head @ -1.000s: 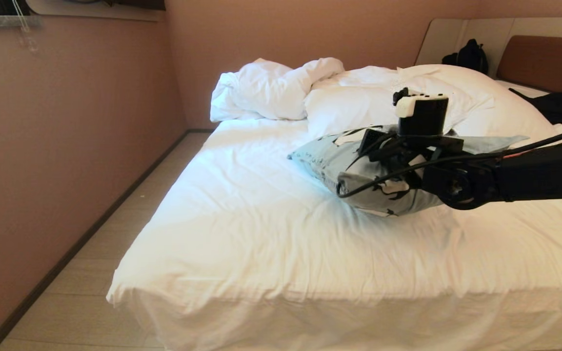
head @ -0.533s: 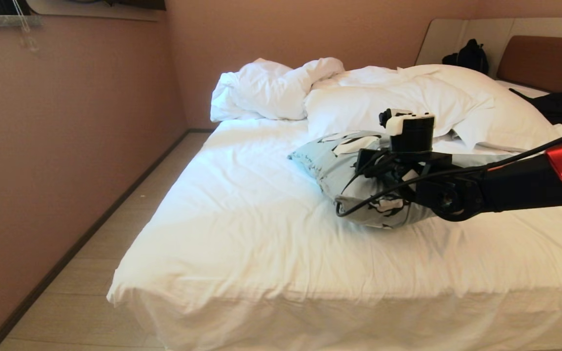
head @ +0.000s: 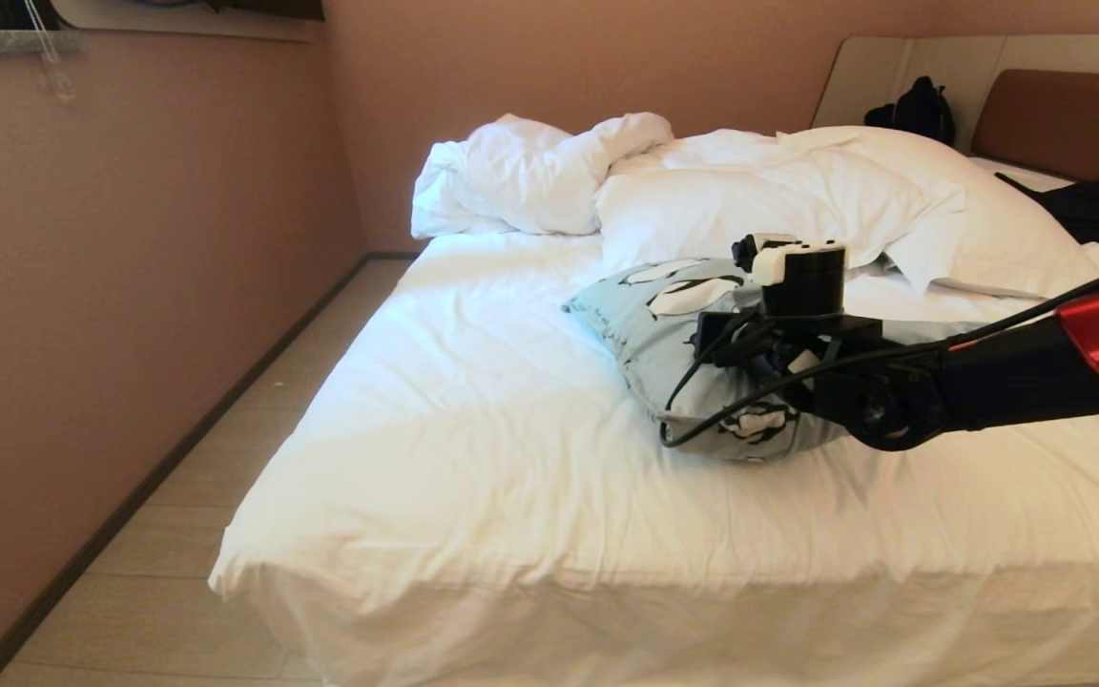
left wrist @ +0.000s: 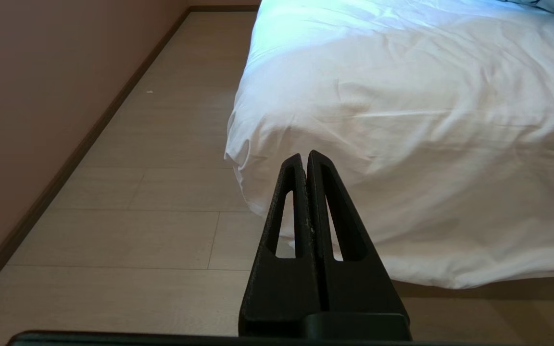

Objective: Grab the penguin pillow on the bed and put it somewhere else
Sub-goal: Place the pillow at the end of the bed

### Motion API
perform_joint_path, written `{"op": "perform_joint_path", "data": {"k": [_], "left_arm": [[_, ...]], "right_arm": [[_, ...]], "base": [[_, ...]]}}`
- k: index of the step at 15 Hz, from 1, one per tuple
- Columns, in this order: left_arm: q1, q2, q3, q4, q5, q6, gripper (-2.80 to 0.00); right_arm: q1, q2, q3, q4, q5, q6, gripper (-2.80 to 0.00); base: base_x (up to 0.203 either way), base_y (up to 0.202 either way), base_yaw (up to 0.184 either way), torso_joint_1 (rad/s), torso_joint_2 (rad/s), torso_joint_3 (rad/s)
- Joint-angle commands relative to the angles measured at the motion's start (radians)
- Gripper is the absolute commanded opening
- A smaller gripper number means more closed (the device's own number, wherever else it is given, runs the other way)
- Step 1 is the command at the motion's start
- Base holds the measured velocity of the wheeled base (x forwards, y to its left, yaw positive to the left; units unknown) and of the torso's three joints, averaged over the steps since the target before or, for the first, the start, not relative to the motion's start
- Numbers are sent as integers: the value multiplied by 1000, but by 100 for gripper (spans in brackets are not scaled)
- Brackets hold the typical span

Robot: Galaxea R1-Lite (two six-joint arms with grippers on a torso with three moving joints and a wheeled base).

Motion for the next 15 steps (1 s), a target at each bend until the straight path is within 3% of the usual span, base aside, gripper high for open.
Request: {"op": "perform_joint_path", "data": {"k": [1,7,15], "left_arm": [[0,0,2,0,0,0,-280],[0,0,2,0,0,0,-280],[0,0,2,0,0,0,-280]], "right_arm": [[0,-5,19,-16,41,-30,-280],[0,-8,59,-12,117,-58,-280],[0,-13,89,-18,129,-95,-280]], "base": [[0,0,0,0,0,0],[0,0,0,0,0,0],[0,0,0,0,0,0]]}}
